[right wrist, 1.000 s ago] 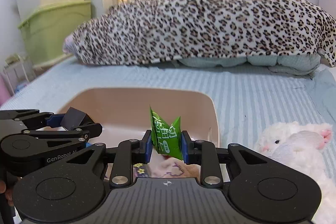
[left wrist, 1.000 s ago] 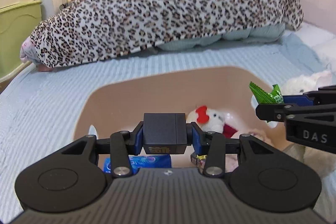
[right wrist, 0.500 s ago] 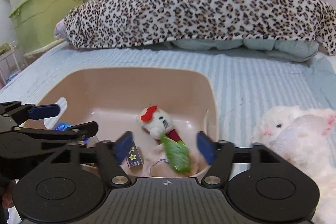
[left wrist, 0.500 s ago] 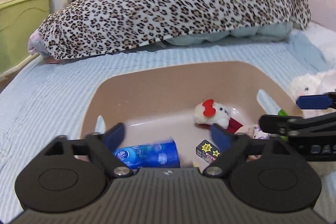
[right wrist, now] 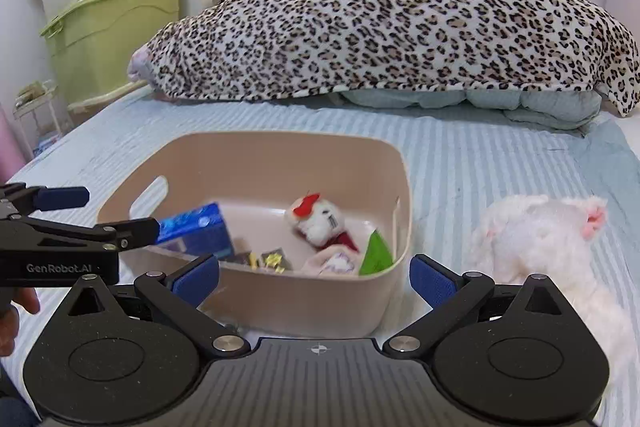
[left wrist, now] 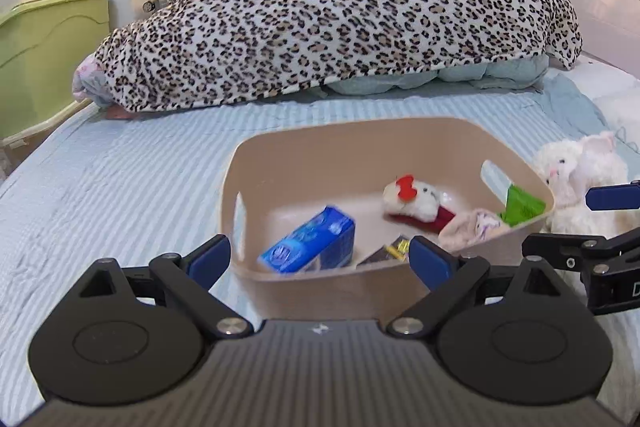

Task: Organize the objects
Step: 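Carry charger and green packet over the basket and release both inside, then grasp the white card box with left tool while right tool grasps herb bag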

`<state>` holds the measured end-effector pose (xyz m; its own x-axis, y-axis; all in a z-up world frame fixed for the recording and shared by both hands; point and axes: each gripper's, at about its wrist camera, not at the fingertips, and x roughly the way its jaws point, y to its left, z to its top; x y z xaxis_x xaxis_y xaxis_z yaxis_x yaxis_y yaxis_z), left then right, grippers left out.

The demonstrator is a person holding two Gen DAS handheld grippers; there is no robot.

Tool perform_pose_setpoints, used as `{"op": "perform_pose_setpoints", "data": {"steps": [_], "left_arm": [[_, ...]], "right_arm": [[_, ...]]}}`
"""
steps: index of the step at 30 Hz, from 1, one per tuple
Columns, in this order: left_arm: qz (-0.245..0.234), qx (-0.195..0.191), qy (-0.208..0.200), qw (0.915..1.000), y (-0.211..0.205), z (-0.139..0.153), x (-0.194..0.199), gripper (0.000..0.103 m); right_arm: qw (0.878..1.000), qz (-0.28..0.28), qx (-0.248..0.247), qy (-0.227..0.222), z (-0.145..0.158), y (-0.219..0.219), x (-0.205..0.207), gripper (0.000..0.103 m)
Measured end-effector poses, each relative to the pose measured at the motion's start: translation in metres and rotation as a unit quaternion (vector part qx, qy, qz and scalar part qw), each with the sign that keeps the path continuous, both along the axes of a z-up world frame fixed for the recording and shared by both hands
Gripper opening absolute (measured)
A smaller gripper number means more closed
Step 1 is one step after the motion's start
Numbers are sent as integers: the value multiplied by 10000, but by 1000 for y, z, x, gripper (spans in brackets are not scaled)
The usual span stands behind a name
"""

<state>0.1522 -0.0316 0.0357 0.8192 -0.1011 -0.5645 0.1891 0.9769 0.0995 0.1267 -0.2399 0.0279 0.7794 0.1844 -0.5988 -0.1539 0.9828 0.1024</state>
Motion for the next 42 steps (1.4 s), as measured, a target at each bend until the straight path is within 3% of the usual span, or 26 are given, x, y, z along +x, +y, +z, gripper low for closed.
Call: {"op": "perform_pose_setpoints", "data": {"steps": [18,28,31,36,38,42], "left_arm": [[448,90,692,9966,49,-64,-7,96],[732,166,740,9944,66,-76,-3,96],[821,81,794,9934,70,-77,0,96],[756,-98,877,9932,68,-79,0,96],[700,-112,881,9936,64,-80,0,96],[540,-228,889,9943,52,-80,-2,96]], "right_arm": [[9960,395,-192,776,-61,47,-3,103],[9923,682,50,1034,-86,78,19,103],[9917,670,-108,1092,-93,89,25,103],[9915,442,-118,1222,-103,85,30,89],[9913,347,-228,1251,-102,80,31,70],[9889,255,-402,1408,-103,67,28,63]]}}
